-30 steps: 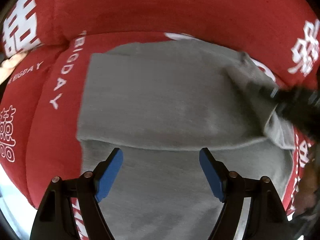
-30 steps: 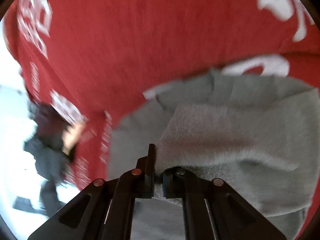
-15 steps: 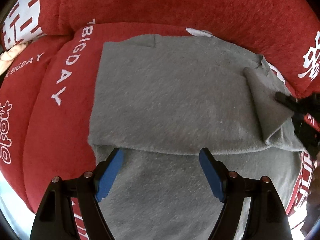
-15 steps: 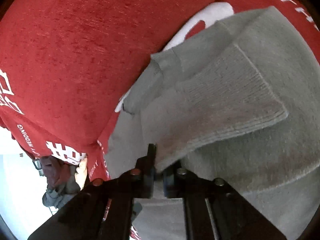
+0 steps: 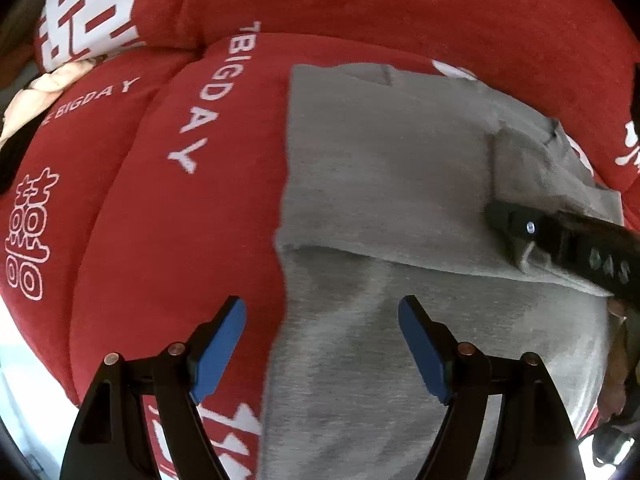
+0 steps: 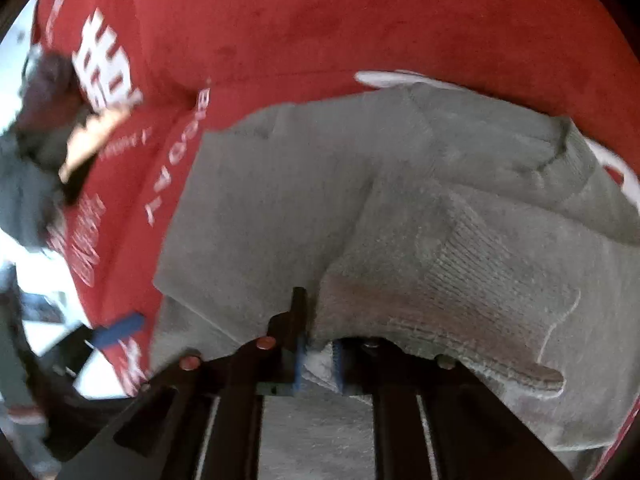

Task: Fold small clothes

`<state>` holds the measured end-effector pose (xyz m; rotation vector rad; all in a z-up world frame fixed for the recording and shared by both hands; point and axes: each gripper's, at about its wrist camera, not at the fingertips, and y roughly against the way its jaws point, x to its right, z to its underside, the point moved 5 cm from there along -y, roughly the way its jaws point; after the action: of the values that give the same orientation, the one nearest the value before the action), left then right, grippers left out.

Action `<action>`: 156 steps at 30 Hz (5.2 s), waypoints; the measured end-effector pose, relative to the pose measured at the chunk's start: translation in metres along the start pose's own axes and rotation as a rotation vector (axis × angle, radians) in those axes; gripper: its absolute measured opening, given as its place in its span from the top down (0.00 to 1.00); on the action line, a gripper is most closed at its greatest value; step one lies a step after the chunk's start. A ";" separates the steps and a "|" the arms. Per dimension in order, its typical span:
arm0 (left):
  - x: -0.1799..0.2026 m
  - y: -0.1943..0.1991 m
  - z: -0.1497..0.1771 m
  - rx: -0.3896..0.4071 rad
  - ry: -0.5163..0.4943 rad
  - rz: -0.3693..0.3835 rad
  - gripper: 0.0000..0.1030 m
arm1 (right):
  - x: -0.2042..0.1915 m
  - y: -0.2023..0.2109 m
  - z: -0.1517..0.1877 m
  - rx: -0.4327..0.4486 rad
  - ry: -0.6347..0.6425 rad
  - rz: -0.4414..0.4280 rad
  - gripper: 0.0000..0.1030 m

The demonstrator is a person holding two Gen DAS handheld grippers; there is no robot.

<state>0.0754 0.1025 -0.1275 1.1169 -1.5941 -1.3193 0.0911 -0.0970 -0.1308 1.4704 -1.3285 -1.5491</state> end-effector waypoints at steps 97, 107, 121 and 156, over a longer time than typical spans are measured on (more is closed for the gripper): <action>0.064 -0.013 -0.082 -0.008 -0.124 0.173 0.43 | 0.219 0.130 0.143 0.138 -0.464 -0.011 0.85; 0.058 -0.002 -0.072 0.013 -0.102 0.208 0.86 | 0.219 0.102 0.154 0.073 -0.498 -0.010 0.85; 0.051 -0.006 -0.052 0.039 -0.137 0.102 0.49 | 0.220 0.104 0.158 0.081 -0.502 -0.013 0.85; 0.084 0.028 0.035 -0.113 -0.177 -0.023 0.25 | 0.176 0.136 0.189 0.002 -0.513 -0.041 0.60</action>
<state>0.0113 0.0362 -0.1040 0.9750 -1.6145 -1.5397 -0.1513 -0.2537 -0.0877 1.1429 -1.5829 -2.0403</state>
